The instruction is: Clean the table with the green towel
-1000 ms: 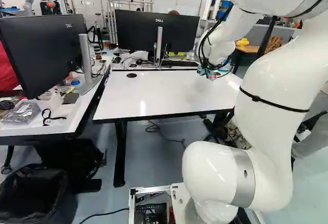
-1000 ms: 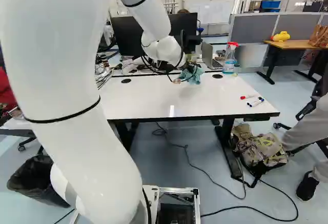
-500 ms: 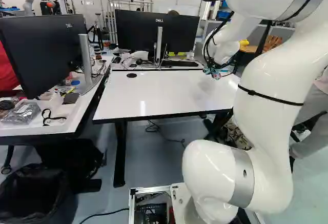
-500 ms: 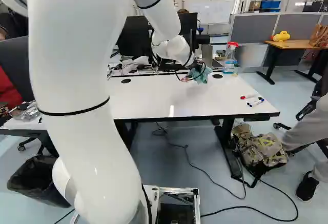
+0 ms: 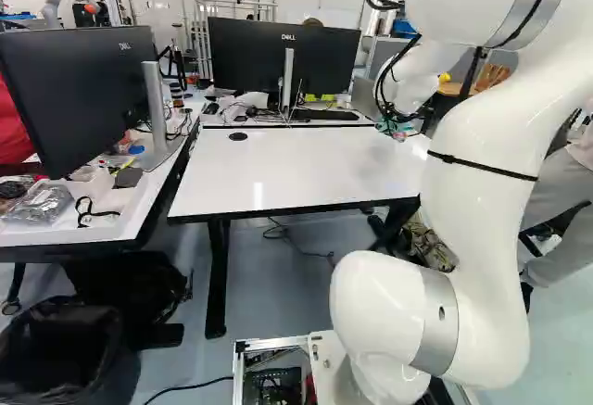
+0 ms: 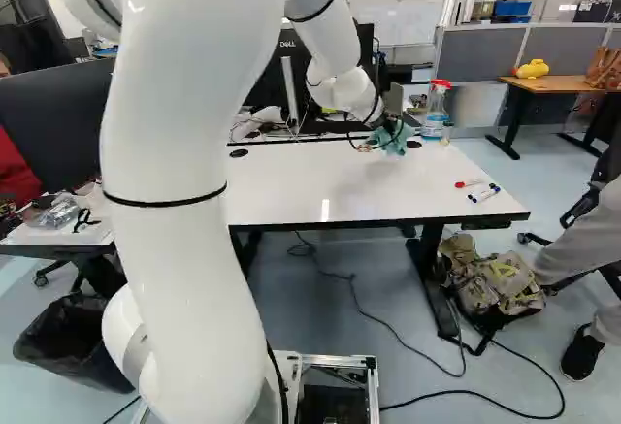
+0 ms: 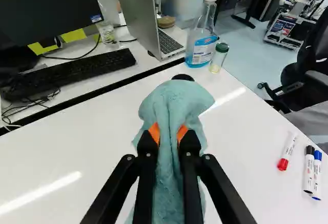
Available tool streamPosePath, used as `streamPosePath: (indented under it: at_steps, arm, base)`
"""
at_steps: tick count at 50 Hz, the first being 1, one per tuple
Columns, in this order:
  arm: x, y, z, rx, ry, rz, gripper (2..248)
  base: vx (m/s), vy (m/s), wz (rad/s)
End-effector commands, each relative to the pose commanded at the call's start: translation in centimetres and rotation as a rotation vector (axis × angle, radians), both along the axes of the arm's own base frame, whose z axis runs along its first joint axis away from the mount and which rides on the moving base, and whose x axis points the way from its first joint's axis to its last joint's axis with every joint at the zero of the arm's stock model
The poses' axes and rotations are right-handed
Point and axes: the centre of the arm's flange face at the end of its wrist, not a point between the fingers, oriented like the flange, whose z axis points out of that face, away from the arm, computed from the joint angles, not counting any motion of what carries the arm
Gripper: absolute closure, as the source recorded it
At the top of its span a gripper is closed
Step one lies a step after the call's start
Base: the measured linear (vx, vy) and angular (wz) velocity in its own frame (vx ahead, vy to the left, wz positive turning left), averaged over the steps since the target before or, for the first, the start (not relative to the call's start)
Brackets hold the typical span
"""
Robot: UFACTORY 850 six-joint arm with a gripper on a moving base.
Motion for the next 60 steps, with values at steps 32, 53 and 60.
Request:
streamPosePath:
  at_steps: [32,53,60]
  arm:
    - [3.8,-2.7,-4.1,0.015,0.030,-0.011,195]
    - [4.2,-2.9,-6.8,0.032,0.064,-0.011,195]
    - [4.3,-3.0,-7.6,0.038,0.075,-0.011,195]
  base:
    - [0.000,0.000,0.000]
    - [0.000,0.000,0.000]
    - [0.000,0.000,0.000]
